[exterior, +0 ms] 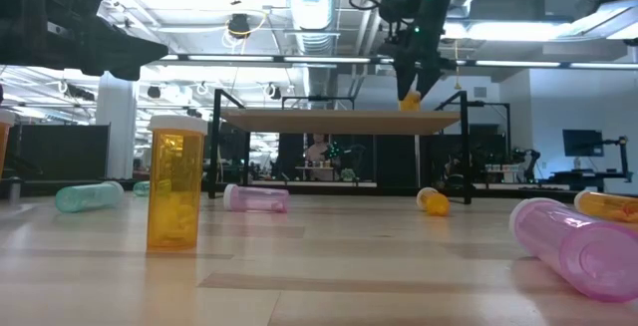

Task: Pick and place medicine bottles onto shelf by color
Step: Put the top large orange pill bottle on the shelf, then put the large orange pill bottle on the shelf aligned with the other large orange pill bottle

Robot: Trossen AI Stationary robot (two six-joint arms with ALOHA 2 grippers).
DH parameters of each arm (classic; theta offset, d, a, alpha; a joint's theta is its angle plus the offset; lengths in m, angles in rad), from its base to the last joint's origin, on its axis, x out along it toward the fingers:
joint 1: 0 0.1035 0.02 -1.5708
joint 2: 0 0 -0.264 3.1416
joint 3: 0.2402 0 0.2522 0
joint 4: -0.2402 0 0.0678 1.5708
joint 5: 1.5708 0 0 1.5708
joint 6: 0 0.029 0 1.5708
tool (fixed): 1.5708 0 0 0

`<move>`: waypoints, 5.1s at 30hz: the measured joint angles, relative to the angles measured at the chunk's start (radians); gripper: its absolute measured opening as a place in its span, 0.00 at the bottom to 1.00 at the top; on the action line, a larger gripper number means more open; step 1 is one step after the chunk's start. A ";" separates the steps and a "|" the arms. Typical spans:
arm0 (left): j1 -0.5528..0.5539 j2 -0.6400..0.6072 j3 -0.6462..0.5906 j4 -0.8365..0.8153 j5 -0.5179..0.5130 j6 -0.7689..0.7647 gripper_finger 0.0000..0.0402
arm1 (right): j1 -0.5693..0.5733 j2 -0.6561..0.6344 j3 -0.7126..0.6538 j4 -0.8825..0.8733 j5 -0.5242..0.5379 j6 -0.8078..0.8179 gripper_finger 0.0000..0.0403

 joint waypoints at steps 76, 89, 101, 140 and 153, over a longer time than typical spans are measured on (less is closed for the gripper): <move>0.000 0.000 0.000 0.000 0.000 0.000 0.00 | -0.024 -0.077 -0.114 0.101 -0.037 -0.014 0.64; 0.000 0.000 0.000 0.000 0.000 0.000 0.00 | -0.024 -0.077 -0.114 0.101 -0.038 -0.008 0.75; 0.000 0.000 0.000 0.000 0.000 0.000 0.00 | -0.024 -0.094 -0.113 0.084 -0.036 -0.015 0.85; 0.000 0.000 0.000 0.000 0.000 0.000 0.00 | 1.099 -0.649 -0.565 0.276 0.469 0.347 0.79; 0.000 0.000 0.000 0.000 0.000 0.000 0.00 | 1.341 -0.441 -0.709 0.922 0.716 0.073 0.79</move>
